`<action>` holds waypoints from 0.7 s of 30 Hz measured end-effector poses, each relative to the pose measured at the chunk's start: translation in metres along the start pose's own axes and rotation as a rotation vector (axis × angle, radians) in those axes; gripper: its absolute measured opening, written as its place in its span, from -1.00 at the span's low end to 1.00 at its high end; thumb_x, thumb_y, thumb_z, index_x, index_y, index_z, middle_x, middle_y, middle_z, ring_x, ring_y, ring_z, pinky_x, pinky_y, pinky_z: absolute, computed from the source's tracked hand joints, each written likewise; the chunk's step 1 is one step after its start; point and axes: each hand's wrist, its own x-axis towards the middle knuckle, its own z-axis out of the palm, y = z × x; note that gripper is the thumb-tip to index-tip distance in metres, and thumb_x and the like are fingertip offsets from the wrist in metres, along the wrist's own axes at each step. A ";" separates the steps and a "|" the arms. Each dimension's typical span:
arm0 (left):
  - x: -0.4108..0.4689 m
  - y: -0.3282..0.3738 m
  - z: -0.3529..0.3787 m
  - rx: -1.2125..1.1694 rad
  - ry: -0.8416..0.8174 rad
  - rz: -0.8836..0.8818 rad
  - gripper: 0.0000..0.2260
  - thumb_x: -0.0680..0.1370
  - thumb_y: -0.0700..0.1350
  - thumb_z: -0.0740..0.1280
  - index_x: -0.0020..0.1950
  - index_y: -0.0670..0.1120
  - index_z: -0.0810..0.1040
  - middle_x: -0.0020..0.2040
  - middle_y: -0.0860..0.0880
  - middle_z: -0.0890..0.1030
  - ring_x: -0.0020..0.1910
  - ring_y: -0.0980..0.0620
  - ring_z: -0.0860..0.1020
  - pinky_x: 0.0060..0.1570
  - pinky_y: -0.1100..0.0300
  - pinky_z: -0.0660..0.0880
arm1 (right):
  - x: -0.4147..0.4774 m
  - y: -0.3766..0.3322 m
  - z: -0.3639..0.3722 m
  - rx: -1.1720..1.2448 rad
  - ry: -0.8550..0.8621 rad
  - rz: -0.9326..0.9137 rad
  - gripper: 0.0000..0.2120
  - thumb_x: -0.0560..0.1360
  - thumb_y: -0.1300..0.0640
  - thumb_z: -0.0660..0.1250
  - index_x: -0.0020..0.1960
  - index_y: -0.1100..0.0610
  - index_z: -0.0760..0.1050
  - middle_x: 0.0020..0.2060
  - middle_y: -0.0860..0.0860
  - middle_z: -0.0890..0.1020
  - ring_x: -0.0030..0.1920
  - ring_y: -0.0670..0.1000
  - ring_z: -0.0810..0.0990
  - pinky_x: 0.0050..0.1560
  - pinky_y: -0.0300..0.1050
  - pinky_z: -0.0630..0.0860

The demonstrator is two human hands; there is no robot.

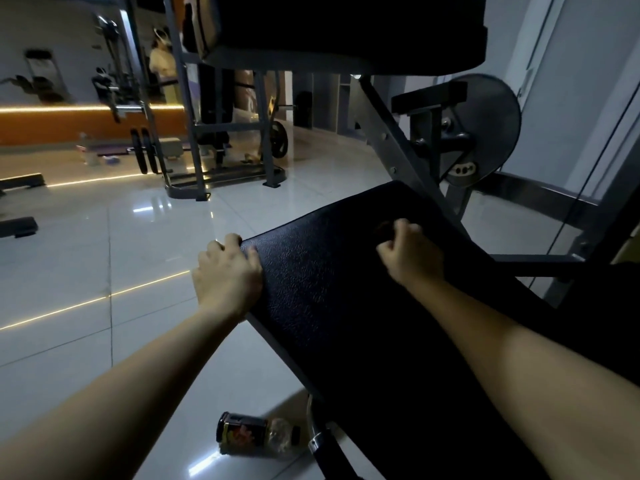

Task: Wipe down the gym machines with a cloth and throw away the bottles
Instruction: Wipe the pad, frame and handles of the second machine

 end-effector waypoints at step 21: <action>0.015 0.083 0.056 0.318 -0.140 0.663 -0.33 0.53 0.41 -0.07 0.55 0.13 0.26 0.49 -0.12 0.33 0.51 -0.12 0.24 0.48 -0.12 0.18 | 0.073 0.078 -0.011 0.042 -0.066 0.499 -0.58 0.60 0.04 0.17 0.40 0.20 0.31 0.30 0.23 0.47 0.23 0.26 0.51 0.12 0.08 0.43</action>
